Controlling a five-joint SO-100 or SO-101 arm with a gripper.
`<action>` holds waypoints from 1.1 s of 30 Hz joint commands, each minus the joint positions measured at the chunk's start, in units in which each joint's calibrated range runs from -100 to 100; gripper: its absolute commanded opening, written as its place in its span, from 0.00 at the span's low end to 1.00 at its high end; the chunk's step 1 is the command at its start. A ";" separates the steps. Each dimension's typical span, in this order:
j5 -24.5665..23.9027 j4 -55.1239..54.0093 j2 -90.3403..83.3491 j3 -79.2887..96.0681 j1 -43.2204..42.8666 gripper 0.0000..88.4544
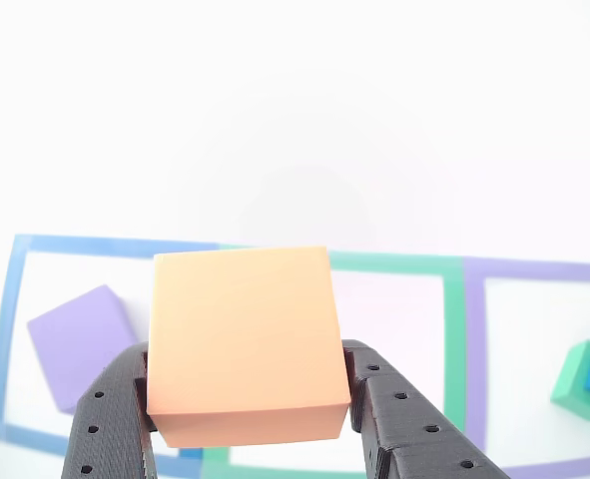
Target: Tower of hanoi
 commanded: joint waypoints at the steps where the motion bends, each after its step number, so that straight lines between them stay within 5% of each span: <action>1: 0.59 18.81 -3.17 -18.89 -4.30 0.11; 9: 0.59 33.47 -3.65 -34.44 -13.41 0.11; 21: 0.59 37.52 -3.41 -38.62 -18.78 0.10; 28: 0.59 28.53 -3.89 -27.71 -18.30 0.10; 33: 0.59 12.17 -4.54 -11.99 -15.81 0.10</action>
